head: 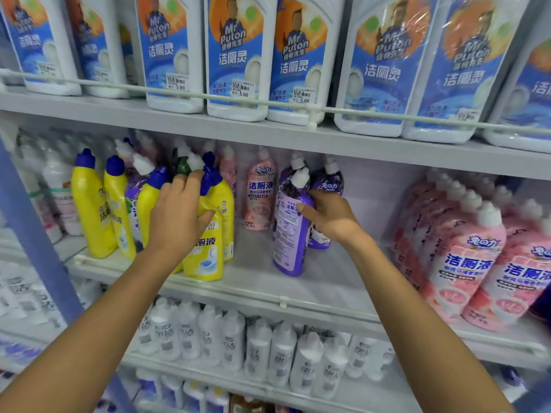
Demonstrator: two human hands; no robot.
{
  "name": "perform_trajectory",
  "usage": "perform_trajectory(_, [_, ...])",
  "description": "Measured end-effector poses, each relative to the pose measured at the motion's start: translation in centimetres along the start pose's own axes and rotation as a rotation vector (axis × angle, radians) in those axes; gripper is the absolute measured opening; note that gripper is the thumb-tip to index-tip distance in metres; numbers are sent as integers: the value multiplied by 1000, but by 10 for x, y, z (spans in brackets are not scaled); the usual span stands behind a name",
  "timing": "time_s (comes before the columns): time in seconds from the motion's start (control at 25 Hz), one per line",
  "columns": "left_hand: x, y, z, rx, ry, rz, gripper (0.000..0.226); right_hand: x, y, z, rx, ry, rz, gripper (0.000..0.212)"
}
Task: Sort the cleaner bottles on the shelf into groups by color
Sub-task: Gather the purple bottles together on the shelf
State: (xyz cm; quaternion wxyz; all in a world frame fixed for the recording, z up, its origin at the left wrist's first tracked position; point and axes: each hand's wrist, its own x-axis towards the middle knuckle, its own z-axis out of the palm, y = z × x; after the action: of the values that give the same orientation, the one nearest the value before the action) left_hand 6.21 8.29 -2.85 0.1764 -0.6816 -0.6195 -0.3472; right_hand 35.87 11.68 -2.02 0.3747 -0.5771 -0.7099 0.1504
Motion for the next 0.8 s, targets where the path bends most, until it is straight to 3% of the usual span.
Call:
perform_trajectory(0.08, [-2, 0, -2, -6, 4, 12, 79, -4, -4, 5, -20, 51, 26, 22])
perform_trajectory(0.24, [-4, 0, -4, 2, 12, 26, 77, -8, -16, 24, -149, 203, 146, 43])
perform_trajectory(0.44, [-5, 2, -6, 7, 0, 16, 77, 5, -21, 17, 296, 70, 33, 45])
perform_trajectory(0.6, [-6, 3, -6, 6, -9, 13, 79, 15, -23, 16, 182, 144, 11, 26])
perform_trajectory(0.8, [-5, 0, -5, -14, -3, 11, 79, 16, -33, 21, 24, 310, 85, 43])
